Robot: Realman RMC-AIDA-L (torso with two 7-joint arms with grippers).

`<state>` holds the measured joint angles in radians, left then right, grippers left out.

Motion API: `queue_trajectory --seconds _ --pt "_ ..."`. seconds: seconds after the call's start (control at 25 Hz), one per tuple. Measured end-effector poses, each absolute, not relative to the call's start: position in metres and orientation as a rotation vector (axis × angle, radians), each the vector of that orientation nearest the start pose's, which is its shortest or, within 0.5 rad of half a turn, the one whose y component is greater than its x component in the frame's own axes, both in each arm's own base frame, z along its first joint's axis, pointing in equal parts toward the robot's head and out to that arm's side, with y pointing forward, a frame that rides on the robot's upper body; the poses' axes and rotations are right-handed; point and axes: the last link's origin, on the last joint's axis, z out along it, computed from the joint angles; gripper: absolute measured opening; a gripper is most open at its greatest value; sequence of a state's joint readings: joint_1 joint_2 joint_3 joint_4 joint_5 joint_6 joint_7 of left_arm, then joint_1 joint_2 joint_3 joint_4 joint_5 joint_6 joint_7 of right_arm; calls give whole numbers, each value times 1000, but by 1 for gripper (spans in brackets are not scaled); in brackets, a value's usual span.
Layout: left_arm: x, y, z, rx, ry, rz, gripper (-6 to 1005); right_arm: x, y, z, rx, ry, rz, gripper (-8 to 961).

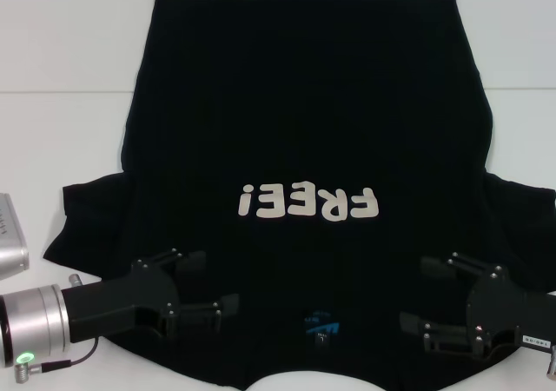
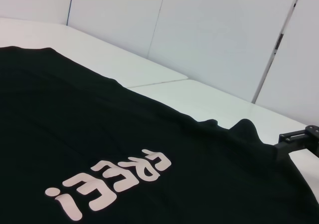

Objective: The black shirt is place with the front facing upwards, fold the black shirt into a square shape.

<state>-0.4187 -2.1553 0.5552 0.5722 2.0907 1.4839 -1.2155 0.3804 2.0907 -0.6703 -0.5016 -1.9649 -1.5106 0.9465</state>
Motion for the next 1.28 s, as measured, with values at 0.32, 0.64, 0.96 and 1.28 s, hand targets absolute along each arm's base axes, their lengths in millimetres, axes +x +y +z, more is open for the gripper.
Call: queue_trajectory --seconds 0.32,0.64,0.96,1.28 --pt "-304 285 -37 -2613 -754 -677 933 313 275 -28 -2657 418 652 916" --pt "-305 299 -20 -2506 -1081 -749 917 312 276 -28 -2652 421 660 916" --pt "-315 325 48 -2233 -1421 -844 901 310 279 -28 -2645 457 675 915" --pt "-340 343 83 -2059 -1418 -672 885 308 280 -29 -2649 452 675 915"
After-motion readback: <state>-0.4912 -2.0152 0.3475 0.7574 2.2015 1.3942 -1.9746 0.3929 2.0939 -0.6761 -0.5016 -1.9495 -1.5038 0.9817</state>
